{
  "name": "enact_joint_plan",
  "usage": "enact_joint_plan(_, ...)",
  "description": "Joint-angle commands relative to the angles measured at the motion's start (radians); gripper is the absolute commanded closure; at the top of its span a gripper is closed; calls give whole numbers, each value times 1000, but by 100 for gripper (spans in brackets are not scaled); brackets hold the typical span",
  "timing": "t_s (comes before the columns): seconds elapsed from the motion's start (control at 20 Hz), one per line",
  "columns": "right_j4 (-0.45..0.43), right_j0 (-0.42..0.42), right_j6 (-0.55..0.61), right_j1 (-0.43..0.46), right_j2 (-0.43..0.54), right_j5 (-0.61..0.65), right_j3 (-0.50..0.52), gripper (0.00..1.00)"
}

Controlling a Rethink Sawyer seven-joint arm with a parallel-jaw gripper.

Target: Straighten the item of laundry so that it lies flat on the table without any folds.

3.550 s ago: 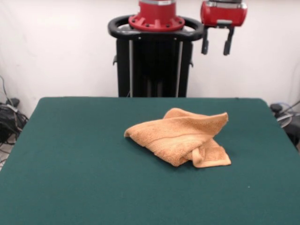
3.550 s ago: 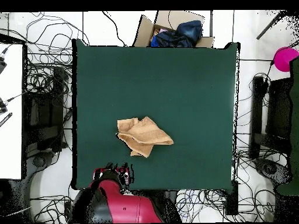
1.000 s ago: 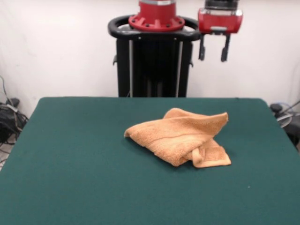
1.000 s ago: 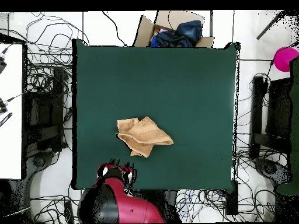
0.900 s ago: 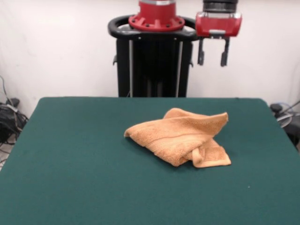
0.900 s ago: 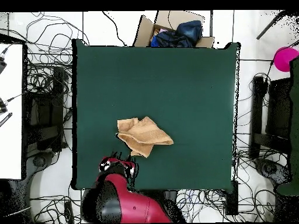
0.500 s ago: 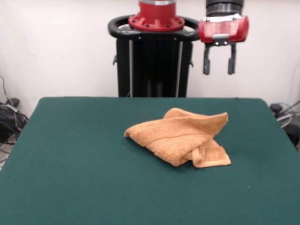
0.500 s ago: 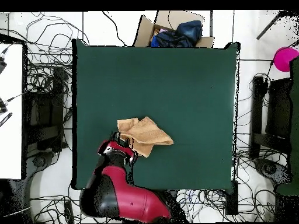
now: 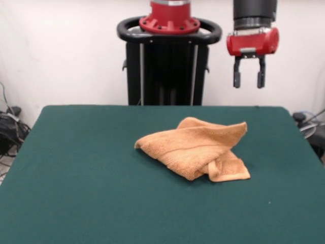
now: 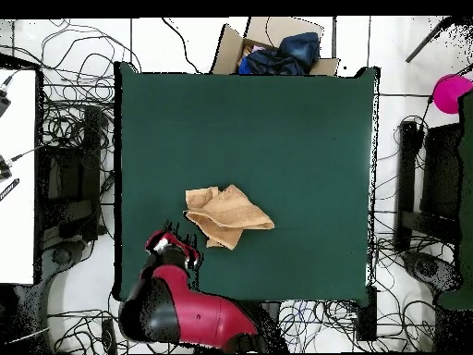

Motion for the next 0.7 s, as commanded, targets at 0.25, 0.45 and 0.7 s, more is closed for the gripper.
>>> enact_joint_plan(0.25, -70, 60, 57, 139, -62, 119, -71, 0)
enact_joint_plan(0.45, -122, 46, 84, 155, -60, 69, -80, 0)
enact_joint_plan(0.7, -220, 15, 79, 225, -58, -22, -104, 0)
